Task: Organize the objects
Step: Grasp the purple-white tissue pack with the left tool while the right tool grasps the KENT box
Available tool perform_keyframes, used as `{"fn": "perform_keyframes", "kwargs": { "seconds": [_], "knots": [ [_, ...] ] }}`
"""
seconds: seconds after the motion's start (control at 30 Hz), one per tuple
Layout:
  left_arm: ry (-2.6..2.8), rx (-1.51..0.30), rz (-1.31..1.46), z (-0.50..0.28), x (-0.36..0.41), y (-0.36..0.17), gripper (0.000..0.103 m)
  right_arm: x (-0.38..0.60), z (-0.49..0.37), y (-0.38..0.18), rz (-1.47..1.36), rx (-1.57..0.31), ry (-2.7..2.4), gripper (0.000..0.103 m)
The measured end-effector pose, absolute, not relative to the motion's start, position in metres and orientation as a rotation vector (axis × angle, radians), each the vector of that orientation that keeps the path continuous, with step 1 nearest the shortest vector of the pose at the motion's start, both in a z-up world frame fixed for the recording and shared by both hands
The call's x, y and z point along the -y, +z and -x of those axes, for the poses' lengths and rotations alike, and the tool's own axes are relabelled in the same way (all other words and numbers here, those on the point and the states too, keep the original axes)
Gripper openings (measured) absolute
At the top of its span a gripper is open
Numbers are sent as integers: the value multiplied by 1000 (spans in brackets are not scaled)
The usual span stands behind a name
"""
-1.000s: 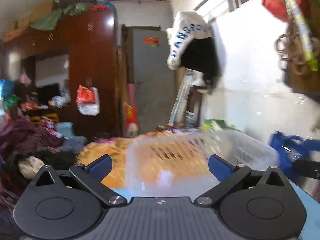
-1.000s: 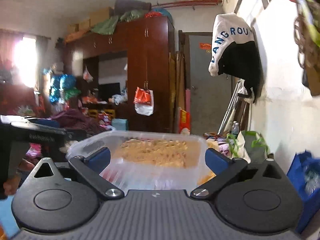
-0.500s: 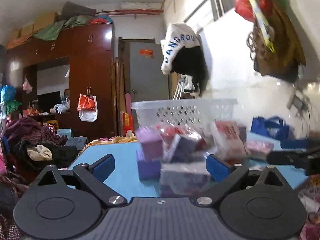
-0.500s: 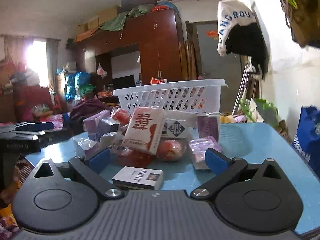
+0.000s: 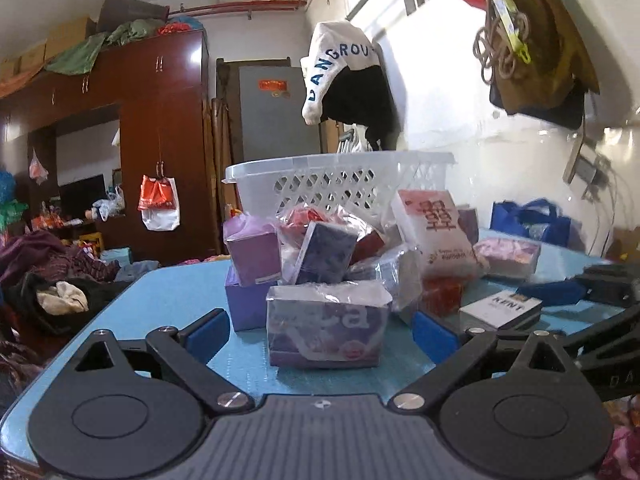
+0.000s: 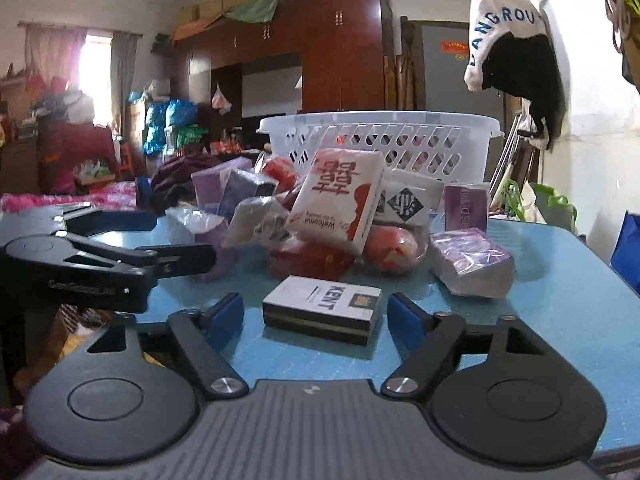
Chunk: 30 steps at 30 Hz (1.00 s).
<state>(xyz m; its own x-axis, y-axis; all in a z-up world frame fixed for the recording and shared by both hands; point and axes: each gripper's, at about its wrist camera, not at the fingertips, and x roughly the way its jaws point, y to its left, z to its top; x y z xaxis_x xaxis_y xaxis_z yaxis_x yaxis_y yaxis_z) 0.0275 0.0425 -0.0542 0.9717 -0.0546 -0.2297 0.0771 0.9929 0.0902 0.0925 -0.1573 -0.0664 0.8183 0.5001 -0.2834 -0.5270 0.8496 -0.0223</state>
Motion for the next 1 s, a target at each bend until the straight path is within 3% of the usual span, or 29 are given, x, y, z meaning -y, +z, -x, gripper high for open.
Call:
{"fn": "perform_keyframes", "kwargs": {
  "seconds": [0.07, 0.27, 1.0],
  "knots": [
    [-65, -234, -98, -29, -42, -55, 99, 159, -90, -68, 101, -275, 553, 67],
    [-89, -262, -58, -35, -50, -54, 69, 176, -90, -62, 55, -251, 568, 66],
    [-36, -183, -50, -21, -65, -31, 69, 208, -94, -39, 34, -159, 489, 66]
  ]
}}
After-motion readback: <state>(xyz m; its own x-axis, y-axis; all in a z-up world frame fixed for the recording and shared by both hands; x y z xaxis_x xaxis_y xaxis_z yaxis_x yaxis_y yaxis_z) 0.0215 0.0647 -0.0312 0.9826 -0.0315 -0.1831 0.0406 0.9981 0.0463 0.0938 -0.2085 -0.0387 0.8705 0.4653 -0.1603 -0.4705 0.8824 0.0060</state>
